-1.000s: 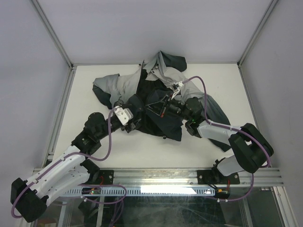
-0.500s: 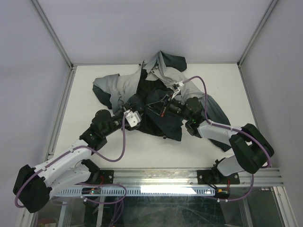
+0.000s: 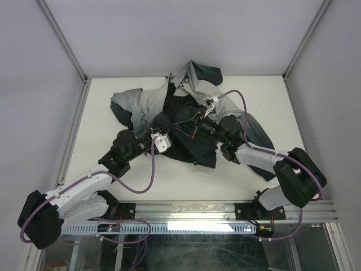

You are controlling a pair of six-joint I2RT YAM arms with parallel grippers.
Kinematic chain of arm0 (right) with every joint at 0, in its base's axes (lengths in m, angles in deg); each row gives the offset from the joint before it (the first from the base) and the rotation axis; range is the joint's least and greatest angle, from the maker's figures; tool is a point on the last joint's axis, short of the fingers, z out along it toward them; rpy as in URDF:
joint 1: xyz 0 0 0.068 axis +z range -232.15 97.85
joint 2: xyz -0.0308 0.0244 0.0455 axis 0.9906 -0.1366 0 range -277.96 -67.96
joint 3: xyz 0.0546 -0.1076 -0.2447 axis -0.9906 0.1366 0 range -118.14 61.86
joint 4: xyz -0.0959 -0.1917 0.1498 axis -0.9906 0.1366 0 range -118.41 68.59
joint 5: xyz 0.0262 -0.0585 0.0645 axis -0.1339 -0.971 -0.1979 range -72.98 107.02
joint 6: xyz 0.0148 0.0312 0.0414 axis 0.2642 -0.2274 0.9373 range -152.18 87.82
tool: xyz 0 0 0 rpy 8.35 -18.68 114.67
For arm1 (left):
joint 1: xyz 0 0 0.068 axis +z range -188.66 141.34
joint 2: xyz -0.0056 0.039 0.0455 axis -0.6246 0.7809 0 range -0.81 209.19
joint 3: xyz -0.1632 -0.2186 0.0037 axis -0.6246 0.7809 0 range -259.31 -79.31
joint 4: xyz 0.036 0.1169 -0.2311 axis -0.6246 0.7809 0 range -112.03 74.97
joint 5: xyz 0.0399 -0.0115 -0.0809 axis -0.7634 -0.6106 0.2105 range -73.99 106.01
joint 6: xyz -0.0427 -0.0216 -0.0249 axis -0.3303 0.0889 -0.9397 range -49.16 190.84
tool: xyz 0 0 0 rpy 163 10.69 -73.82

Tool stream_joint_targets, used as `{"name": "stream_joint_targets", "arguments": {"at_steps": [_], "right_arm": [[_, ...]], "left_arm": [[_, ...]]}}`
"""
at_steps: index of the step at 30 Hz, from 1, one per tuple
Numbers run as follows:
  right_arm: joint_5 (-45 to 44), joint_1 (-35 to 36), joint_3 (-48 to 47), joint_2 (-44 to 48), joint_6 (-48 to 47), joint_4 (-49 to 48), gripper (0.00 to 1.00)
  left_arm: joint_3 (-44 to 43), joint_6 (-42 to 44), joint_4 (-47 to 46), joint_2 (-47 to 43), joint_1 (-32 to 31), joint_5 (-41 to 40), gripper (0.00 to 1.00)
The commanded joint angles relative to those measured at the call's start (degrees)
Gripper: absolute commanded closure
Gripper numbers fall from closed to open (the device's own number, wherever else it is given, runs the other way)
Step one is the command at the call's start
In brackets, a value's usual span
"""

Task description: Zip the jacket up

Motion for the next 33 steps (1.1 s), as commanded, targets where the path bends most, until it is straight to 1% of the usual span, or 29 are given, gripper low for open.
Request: {"name": "stream_joint_targets", "arguments": {"at_steps": [1,3,4,8,10,12,14,16,17,20,22,25,28,31,33], "right_arm": [[-3.0,0.2,-3.7,1.5,-0.7,0.4,1.0],[-4.6,0.2,-4.4,1.5,-0.6,3.0,1.0],[-5.4,0.3,-4.9,1.4,-0.5,4.3,1.0],[-6.2,0.1,-7.7,1.2,-0.5,12.5,1.0],[-10.3,0.2,-9.5,1.1,-0.9,17.6,1.0],[-10.3,-0.2,-11.4,0.7,-1.7,21.9,1.0],[-10.0,-0.5,-12.5,0.9,-2.5,24.8,0.93],[-8.8,-1.4,-12.9,1.6,-3.4,26.7,0.84],[-7.4,-2.2,-13.1,2.0,-3.8,27.9,0.79],[-2.1,-5.1,-13.8,4.2,-6.5,32.6,0.68],[1.0,-6.9,-14.7,6.5,-10.6,36.7,0.63],[4.5,-8.1,-17.7,9.5,-20.5,45.6,0.56],[10.1,-9.0,-20.5,11.3,-29.6,52.0,0.55],[17.2,-9.1,-22.5,12.1,-38.7,55.7,0.55],[20.4,-8.8,-23.6,12.4,-44.1,57.4,0.55]], "left_arm": [[-0.9,1.9,-4.2,-1.7,-1.0,2.7,0.87],[-0.8,2.1,-3.8,-2.6,-1.2,3.7,0.98],[-0.7,2.3,-3.4,-3.0,-1.4,4.2,1.0],[0.0,2.8,-1.9,-4.6,-2.5,4.6,1.0],[0.6,2.8,-1.9,-5.9,-2.9,5.2,1.0],[0.9,2.7,-1.6,-6.6,-3.0,5.5,1.0],[1.1,2.4,-1.0,-7.0,-3.0,5.3,1.0],[1.1,1.1,-0.6,-7.2,-3.0,5.3,1.0],[1.1,0.6,-0.3,-7.3,-3.0,5.5,1.0],[1.3,-0.4,0.5,-7.4,-3.0,5.9,1.0],[1.4,-0.3,1.5,-7.7,-3.0,6.1,1.0],[1.2,0.9,3.4,-8.2,-3.0,7.0,1.0],[0.7,2.4,5.3,-8.4,-3.0,7.7,1.0],[0.3,3.7,6.7,-8.7,-3.0,8.4,1.0],[-0.2,4.4,8.0,-8.8,-3.0,9.2,1.0]]}}
